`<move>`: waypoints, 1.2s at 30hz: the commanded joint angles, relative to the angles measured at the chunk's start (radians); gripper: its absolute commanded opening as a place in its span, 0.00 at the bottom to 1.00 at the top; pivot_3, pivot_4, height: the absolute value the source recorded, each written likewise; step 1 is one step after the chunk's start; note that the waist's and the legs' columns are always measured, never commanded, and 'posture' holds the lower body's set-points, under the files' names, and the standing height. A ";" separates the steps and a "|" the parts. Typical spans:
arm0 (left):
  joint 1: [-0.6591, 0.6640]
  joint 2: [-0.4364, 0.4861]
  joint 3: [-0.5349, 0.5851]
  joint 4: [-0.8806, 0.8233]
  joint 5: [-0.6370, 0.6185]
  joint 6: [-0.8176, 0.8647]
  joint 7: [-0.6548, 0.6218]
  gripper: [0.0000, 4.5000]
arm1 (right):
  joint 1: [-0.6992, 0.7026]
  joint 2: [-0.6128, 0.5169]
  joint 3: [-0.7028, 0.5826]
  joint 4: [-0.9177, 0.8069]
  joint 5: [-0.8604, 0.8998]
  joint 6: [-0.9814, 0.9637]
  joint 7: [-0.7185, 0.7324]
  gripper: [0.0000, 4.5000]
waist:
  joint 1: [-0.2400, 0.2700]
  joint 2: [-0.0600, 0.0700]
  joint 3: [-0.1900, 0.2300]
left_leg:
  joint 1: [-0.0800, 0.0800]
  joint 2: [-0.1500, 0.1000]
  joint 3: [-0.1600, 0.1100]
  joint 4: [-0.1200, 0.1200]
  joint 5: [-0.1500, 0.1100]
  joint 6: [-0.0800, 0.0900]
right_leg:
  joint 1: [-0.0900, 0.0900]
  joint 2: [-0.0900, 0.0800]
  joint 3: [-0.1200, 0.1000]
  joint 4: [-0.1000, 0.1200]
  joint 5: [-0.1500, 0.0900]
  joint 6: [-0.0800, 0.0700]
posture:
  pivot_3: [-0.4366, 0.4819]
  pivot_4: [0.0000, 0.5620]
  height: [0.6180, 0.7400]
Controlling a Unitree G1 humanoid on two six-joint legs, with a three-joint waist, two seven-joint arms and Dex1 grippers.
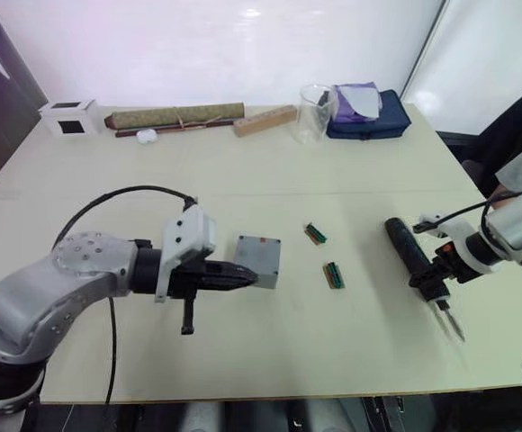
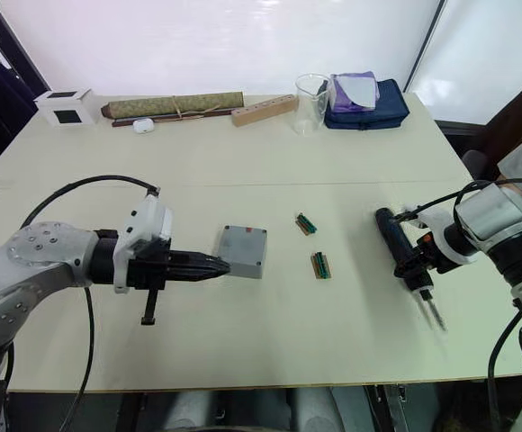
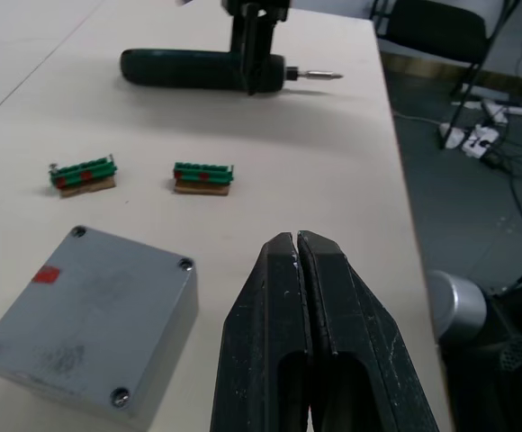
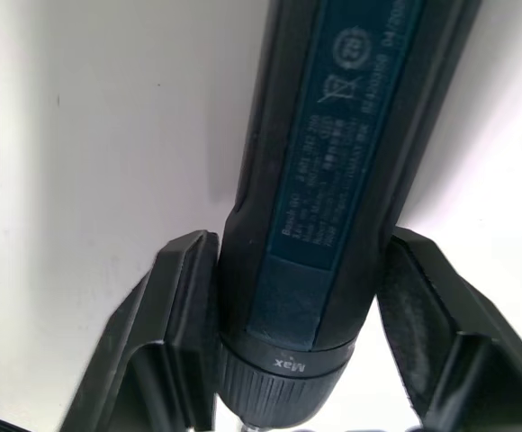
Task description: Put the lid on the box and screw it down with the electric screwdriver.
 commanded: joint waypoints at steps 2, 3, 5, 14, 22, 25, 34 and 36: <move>-0.032 -0.006 -0.042 0.055 0.037 -0.065 -0.043 0.00 | 0.043 0.031 -0.016 -0.003 0.003 0.012 0.002 0.47 | 0.000 -0.001 0.000 | 0.000 0.000 0.000 0.000 0.000 0.000 | 0.000 0.000 0.000 0.000 0.000 0.000 | 0.48 0.27 1.00; -0.037 -0.010 -0.047 0.066 0.041 -0.072 -0.046 0.00 | 0.045 0.032 -0.024 -0.002 0.001 0.010 0.000 0.47 | 0.000 -0.001 0.000 | 0.000 0.000 0.000 0.000 0.000 0.000 | 0.000 0.000 0.000 0.000 0.000 0.000 | 0.48 0.27 1.00; -0.060 -0.022 -0.069 0.092 0.055 -0.081 -0.051 0.00 | 0.054 0.034 -0.047 0.002 0.001 0.007 -0.005 0.47 | 0.000 -0.001 0.000 | 0.000 0.000 0.000 0.000 0.000 0.000 | 0.000 0.000 0.000 0.000 0.000 0.000 | 0.48 0.27 1.00; -0.090 -0.026 -0.098 0.150 0.087 -0.111 -0.093 0.00 | 0.007 0.088 -0.206 0.118 -0.042 -0.058 -0.085 0.47 | -0.010 -0.003 -0.002 | 0.001 0.000 0.000 0.000 0.000 0.000 | 0.001 0.000 0.000 0.000 0.001 0.000 | 0.48 0.27 1.00; -0.097 -0.042 -0.097 0.202 0.112 -0.129 -0.096 0.00 | -0.140 0.195 -0.566 0.211 0.063 -0.078 -0.198 0.47 | -0.024 0.012 0.007 | -0.002 0.000 0.002 0.000 0.000 0.000 | -0.004 0.000 0.002 0.001 0.003 0.000 | 0.48 0.27 1.00; -0.098 -0.044 -0.086 0.219 0.112 -0.128 -0.097 0.00 | -0.123 0.246 -0.753 0.128 0.135 -0.086 -0.266 0.47 | -0.023 0.013 0.008 | -0.002 0.000 0.001 -0.003 0.000 0.000 | -0.006 0.000 0.002 0.003 0.003 -0.001 | 0.48 0.27 1.00; -0.134 -0.049 -0.081 0.328 0.137 -0.148 -0.120 0.00 | 0.082 0.673 -1.110 -0.550 0.360 -0.371 -0.547 0.47 | -0.023 0.014 0.008 | -0.002 0.000 0.001 -0.004 0.000 0.000 | -0.006 0.000 0.001 0.003 0.003 0.000 | 0.48 0.27 1.00; -0.136 -0.061 -0.084 0.355 0.154 -0.164 -0.111 0.00 | 0.135 0.779 -1.066 -0.662 0.368 -0.466 -0.583 0.47 | -0.023 0.014 0.008 | -0.002 0.000 0.000 -0.004 0.000 0.000 | -0.006 0.000 0.001 0.003 0.003 0.000 | 0.48 0.27 1.00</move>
